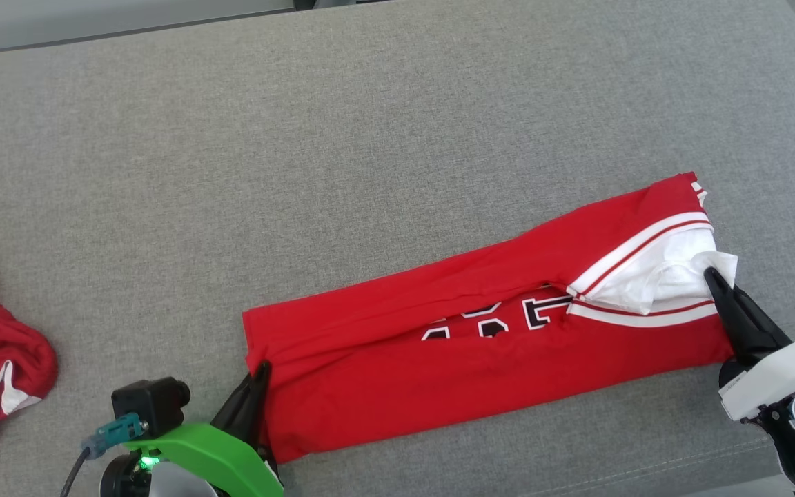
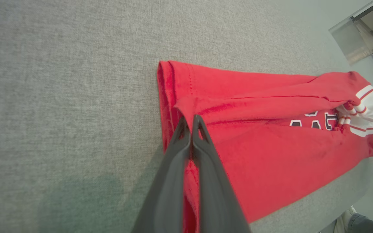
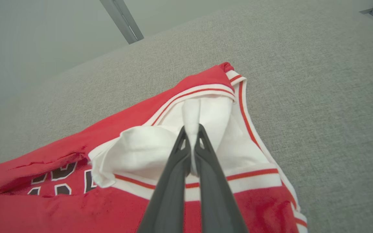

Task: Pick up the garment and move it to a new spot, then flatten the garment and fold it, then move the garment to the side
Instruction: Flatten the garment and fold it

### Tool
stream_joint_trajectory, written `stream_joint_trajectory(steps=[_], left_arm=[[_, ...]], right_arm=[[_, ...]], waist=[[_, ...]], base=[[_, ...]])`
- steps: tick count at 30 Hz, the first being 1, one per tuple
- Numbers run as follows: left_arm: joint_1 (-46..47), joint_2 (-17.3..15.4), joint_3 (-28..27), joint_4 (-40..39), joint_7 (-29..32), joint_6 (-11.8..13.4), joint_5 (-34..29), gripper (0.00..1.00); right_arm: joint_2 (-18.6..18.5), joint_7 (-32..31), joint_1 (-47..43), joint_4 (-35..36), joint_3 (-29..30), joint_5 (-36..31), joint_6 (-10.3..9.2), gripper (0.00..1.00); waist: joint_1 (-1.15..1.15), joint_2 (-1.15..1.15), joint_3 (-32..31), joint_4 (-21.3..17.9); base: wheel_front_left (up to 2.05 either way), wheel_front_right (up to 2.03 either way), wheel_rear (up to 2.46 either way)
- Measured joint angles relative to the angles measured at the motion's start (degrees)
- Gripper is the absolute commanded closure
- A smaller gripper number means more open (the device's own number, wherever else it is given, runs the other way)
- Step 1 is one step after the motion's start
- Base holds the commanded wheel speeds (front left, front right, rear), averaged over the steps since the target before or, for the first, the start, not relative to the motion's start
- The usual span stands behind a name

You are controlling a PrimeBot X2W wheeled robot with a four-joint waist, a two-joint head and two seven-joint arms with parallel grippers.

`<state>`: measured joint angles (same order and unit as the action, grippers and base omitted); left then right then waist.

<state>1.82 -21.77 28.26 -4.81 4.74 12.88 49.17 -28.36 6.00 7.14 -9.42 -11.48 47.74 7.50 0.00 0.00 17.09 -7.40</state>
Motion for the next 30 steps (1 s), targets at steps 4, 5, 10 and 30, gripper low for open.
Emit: stream_joint_trajectory(steps=[4,5,10,30], left_arm=[[-1.06,0.1,1.42,1.18,-3.13,-1.33,-2.33,0.0],[-1.6,0.19,1.69,1.54,-4.1,-1.38,-2.75,0.0],[-4.33,0.82,2.24,3.86,-10.89,-1.57,-6.04,0.0],[-12.24,13.22,-12.07,6.91,-19.76,-4.2,-25.17,0.0]], right_arm=[[-1.09,-0.54,-1.02,-1.53,-0.35,-2.37,0.0,0.0],[-1.27,-0.82,-1.57,-1.82,-0.47,-2.64,-0.01,0.0],[-2.78,-1.25,-4.4,-1.64,0.56,-3.74,0.0,0.0],[4.3,-4.07,-3.69,-8.1,9.91,-16.38,0.0,0.0]], waist=[[0.0,0.0,-0.63,0.3],[0.0,0.0,-0.89,0.37],[0.0,0.0,-2.84,0.76],[0.0,0.0,-11.76,3.13]], base=[[0.0,0.0,0.0],[0.0,0.0,0.0],[0.0,0.0,0.0],[0.0,0.0,0.0]])
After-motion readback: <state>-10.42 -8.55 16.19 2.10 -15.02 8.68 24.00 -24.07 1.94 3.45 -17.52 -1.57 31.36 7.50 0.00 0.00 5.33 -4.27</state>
